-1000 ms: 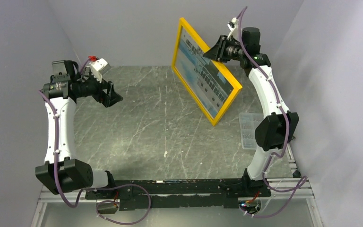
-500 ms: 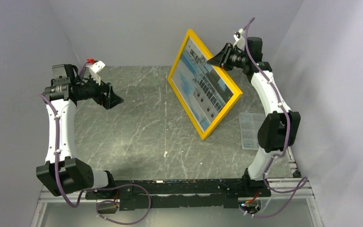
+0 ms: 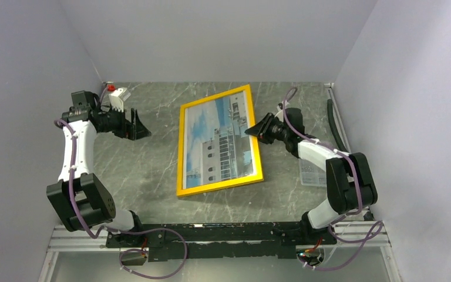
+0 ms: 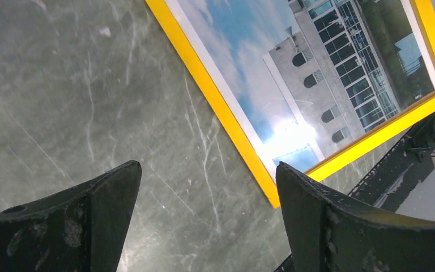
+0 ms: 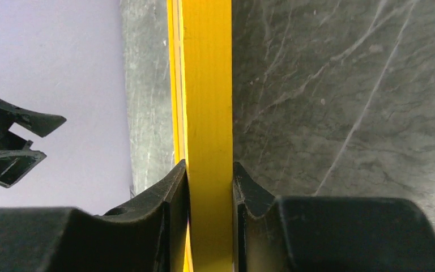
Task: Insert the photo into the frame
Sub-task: Turn over the photo frame at the center of the board, then reset both arms
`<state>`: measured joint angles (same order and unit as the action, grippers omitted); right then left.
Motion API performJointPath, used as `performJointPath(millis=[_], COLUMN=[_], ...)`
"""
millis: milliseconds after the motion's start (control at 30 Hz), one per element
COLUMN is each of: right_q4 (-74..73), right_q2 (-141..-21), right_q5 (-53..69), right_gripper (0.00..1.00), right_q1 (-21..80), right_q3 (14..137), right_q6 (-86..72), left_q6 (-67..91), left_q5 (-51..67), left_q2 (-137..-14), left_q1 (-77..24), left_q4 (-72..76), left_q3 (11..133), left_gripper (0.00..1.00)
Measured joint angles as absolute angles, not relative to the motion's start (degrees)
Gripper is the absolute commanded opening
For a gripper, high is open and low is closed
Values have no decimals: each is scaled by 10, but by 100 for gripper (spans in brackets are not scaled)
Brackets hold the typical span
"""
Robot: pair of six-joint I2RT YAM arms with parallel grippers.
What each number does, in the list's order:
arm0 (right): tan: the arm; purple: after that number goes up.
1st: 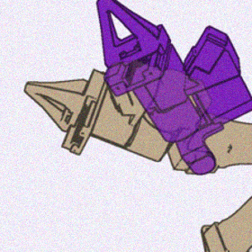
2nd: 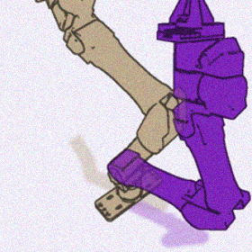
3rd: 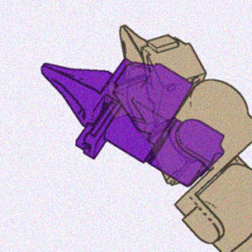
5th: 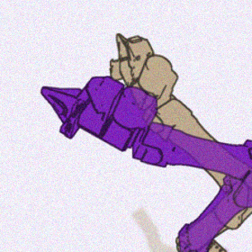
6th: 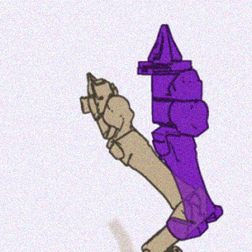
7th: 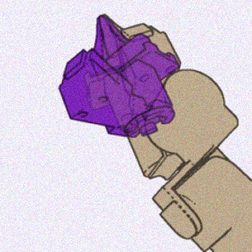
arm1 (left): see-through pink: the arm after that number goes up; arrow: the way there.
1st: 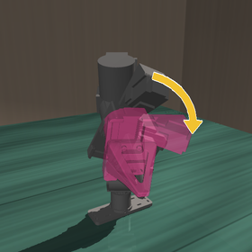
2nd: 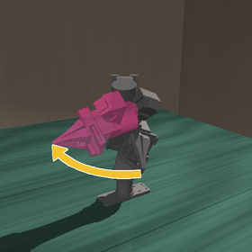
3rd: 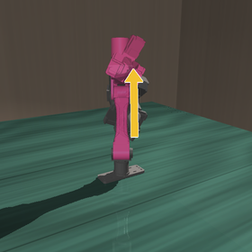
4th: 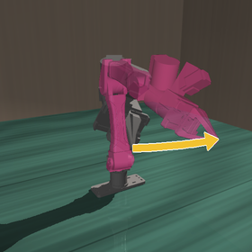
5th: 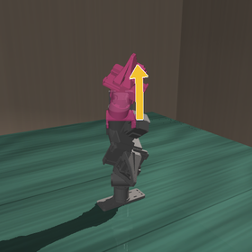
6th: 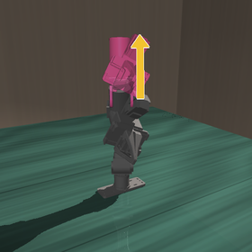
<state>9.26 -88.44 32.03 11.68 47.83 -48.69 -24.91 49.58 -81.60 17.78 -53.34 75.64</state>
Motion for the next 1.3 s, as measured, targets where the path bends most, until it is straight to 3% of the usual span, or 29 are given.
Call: performJointPath(millis=[133, 200, 267, 300, 333, 633, 900, 1133, 1300], right_q4=[173, 199, 213, 216, 215, 159, 16, -60, -34], right_q2=[-884, -884, -884, -885, -887, -920, -915, -819, -769], right_q5=[287, 278, 271, 267, 256, 192, 38, -121, -238], right_gripper=[13, 29, 56, 91, 99, 100, 100, 100, 100], right_q1=[141, 143, 143, 143, 145, 152, 181, 170, 138], right_q3=[425, 408, 395, 391, 388, 380, 458, 473, 471], right_q6=[-513, -515, -514, -504, -495, -423, -353, -279, -239], left_q6=[-245, -245, -243, -242, -242, -212, -180, -93, -33], left_q5=[494, 487, 481, 479, 475, 464, 447, 386, 353], left_q2=[-811, -803, -793, -791, -787, -781, -781, -786, -808], left_q1=[191, 193, 193, 193, 193, 194, 194, 194, 194], left_q4=[-520, -509, -499, -496, -486, -410, -350, -230, -90], left_q3=[706, 676, 651, 645, 636, 588, 556, 510, 458], left_gripper=[94, 94, 94, 94, 94, 94, 94, 94, 94])
